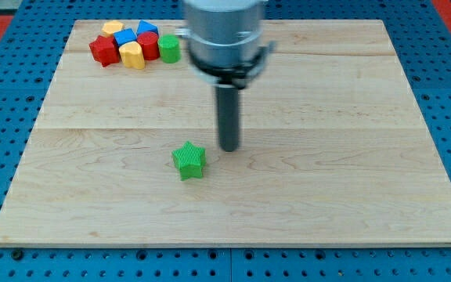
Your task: Push the green star towards the group of blocks
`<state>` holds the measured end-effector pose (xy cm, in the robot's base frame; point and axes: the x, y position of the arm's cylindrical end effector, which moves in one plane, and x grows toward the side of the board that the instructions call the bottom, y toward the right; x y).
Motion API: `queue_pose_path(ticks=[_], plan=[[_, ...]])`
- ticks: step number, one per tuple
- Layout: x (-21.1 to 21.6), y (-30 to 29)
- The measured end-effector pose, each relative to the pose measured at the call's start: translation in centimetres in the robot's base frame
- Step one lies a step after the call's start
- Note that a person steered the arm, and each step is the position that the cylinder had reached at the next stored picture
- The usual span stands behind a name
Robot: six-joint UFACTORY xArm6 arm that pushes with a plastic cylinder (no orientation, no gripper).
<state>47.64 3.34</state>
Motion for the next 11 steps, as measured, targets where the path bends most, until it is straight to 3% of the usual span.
queue_pose_path(ticks=[1,2,5,7,8,10,11], plan=[[4.6,0.4],[6.1,-6.3],[-10.6,-20.9],[-7.3,-14.9],[-8.3,-13.0],[-14.0,-19.9],[-13.4,-19.0]])
